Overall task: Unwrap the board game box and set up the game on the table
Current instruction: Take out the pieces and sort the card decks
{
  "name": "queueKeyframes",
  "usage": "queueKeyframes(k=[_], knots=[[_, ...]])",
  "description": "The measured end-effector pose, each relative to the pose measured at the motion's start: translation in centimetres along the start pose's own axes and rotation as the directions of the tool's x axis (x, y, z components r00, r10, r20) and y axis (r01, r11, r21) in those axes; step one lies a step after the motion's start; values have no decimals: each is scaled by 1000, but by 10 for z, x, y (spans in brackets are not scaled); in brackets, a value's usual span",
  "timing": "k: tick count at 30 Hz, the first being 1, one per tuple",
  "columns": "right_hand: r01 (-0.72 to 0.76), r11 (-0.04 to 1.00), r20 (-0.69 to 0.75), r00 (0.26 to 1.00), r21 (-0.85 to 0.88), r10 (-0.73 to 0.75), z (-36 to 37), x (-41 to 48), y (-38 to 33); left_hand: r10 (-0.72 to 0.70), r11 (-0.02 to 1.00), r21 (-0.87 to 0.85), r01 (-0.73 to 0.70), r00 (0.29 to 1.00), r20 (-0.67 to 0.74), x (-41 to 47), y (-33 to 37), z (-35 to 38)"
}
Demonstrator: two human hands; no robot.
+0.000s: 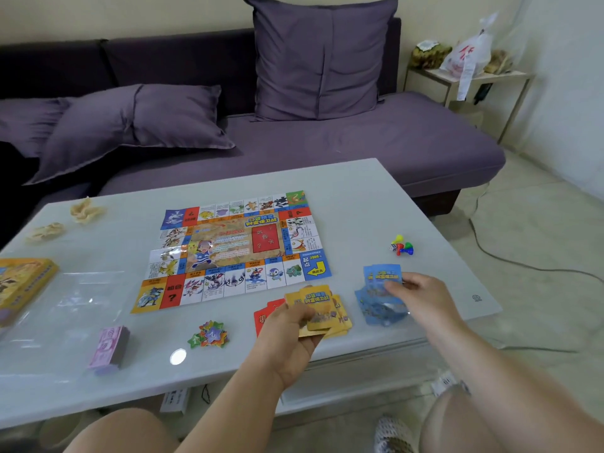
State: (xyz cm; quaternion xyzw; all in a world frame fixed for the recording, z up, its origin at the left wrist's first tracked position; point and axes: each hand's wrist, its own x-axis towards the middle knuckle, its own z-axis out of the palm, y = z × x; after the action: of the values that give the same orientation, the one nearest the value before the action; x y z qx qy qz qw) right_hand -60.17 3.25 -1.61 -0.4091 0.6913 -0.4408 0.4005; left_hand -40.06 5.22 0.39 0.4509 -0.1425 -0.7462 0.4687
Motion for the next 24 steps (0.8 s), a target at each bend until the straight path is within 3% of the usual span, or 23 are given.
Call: queueKeyframes(k=[3, 4, 6, 8, 10, 14, 20, 24], knots=[[-49, 896, -44, 998, -440, 33, -6, 11, 10, 14, 999, 52, -16, 999, 40, 0, -3, -1], [-52, 860, -80, 997, -508, 14, -5, 8, 8, 19, 997, 70, -23, 998, 54, 0, -3, -1], [24, 916, -34, 999, -400, -41, 2, -3, -3, 27, 994, 104, -35, 997, 79, 0, -4, -3], [61, 984, 178, 983, -169, -31, 17, -22, -18, 33, 989, 138, -47, 994, 102, -1, -5, -3], [53, 991, 330, 944, -119, -11, 32, -35, -25, 41, 986, 157, -62, 990, 136, -3, -5, -3], [34, 995, 319, 948, -98, -1, 51, -37, -23, 67, 993, 88, -81, 987, 146, -7, -2, -10], [6, 1000, 354, 935, -23, 2, 65, -46, -22, 242, 914, 340, -221, 970, -20, -3, -1, -21], [38, 999, 363, 931, -11, -31, 71, -52, -22, 242, 925, 308, -224, 970, -20, -8, 1, -22]])
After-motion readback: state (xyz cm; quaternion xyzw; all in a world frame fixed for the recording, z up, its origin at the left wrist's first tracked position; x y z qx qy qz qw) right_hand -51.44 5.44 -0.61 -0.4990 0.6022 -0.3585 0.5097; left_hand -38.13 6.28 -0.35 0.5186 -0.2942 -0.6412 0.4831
